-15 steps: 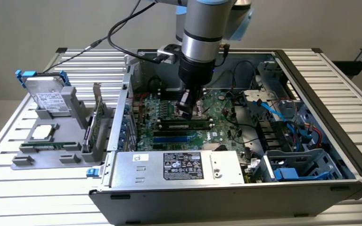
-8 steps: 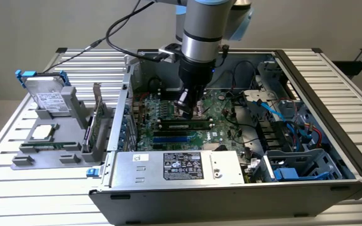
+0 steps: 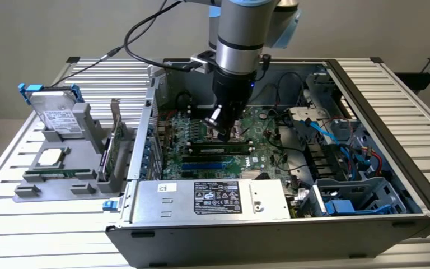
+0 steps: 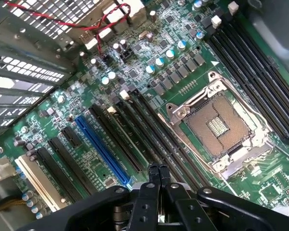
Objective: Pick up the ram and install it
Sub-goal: 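Press down the ram until it locks into place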
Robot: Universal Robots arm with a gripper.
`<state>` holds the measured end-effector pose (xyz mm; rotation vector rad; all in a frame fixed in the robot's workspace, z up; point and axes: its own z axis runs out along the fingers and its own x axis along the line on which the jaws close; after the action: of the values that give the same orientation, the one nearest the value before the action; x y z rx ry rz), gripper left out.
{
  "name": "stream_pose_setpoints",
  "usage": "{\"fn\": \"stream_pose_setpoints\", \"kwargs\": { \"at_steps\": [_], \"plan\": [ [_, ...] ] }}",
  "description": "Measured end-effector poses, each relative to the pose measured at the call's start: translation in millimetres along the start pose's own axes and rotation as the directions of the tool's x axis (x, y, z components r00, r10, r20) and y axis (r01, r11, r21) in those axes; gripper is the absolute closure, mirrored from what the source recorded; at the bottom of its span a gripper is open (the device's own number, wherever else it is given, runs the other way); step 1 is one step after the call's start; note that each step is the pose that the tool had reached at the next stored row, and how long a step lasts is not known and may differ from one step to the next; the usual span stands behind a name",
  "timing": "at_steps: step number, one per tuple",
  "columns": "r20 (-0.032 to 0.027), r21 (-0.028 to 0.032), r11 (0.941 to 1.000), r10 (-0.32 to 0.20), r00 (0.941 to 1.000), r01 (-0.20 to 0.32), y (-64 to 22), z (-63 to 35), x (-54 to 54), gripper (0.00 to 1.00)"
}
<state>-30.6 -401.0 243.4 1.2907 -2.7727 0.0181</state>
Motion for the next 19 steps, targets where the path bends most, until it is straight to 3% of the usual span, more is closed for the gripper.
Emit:
{"fn": "stream_pose_setpoints", "kwargs": {
  "at_steps": [6,12,15,19],
  "plan": [
    [0.0104,0.0035,0.9971,0.076,0.9971,-0.076,0.0,0.1,0.0,0.90],
    [0.0212,0.0064,0.9885,0.151,0.9883,-0.151,0.0,0.1,0.0,0.90],
    [0.0243,0.0050,0.9806,0.196,0.9804,-0.196,0.0,0.6,0.0,0.90],
    [0.0247,-0.0010,0.9640,0.266,0.9637,-0.266,-0.1,3.1,-0.2,0.90]
  ]
}}
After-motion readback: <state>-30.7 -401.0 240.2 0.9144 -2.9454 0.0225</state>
